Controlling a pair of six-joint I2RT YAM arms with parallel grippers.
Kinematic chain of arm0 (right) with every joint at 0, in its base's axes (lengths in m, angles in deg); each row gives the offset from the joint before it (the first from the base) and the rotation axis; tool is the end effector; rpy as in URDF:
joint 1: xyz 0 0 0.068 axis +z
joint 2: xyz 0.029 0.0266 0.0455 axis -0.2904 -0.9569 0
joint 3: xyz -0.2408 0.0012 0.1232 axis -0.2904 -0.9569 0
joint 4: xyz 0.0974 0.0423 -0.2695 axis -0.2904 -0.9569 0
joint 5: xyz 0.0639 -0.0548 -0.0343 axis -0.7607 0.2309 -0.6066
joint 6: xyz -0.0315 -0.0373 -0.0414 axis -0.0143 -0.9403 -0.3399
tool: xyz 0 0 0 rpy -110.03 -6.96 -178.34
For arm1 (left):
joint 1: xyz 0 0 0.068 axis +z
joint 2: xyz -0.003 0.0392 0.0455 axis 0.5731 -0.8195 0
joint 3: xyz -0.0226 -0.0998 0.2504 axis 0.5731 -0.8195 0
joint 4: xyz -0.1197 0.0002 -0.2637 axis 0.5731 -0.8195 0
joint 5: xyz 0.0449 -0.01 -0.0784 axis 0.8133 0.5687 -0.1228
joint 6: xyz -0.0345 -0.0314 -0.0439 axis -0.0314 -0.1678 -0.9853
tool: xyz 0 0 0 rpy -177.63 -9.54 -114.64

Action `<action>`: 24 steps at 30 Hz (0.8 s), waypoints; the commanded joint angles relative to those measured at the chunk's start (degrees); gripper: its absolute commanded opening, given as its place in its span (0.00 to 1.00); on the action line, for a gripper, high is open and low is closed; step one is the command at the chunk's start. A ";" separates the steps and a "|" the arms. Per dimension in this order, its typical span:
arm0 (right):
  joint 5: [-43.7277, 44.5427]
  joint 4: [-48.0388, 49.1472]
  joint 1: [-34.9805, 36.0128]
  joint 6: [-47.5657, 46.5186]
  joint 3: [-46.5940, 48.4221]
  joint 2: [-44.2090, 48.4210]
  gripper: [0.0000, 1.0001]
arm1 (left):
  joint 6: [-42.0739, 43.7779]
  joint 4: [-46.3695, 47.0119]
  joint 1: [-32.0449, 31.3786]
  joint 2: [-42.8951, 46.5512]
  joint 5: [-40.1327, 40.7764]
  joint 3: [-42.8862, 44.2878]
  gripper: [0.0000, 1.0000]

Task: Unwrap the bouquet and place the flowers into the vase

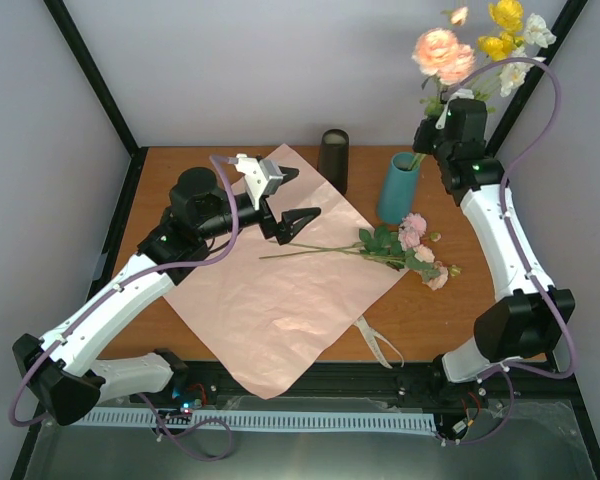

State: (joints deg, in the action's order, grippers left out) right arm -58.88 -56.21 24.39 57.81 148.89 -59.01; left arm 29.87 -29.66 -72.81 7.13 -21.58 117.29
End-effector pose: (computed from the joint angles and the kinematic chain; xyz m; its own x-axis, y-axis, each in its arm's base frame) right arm 0.3904 0.0464 0.4150 -0.3236 0.1357 -0.9364 0.0227 0.9905 0.1357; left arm 0.2256 -0.2054 0.4160 -0.0364 0.0224 -0.9991 0.9151 0.4026 -0.0243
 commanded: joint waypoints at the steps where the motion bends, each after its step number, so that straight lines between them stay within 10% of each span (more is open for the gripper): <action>1: 1.09 -4.92 -0.39 5.74 0.48 -1.62 0.28 | -0.95 -0.74 -0.52 0.50 -0.83 1.87 1.00; 24: -5.46 -21.10 -0.39 6.44 -1.36 11.92 1.00 | 4.97 -18.24 -0.46 -4.50 6.82 6.08 0.99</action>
State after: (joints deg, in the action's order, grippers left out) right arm -61.35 -73.45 24.35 64.87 148.02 -50.40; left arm 31.62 -43.62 -72.81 4.40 -16.84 120.64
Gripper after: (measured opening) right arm 0.987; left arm 0.995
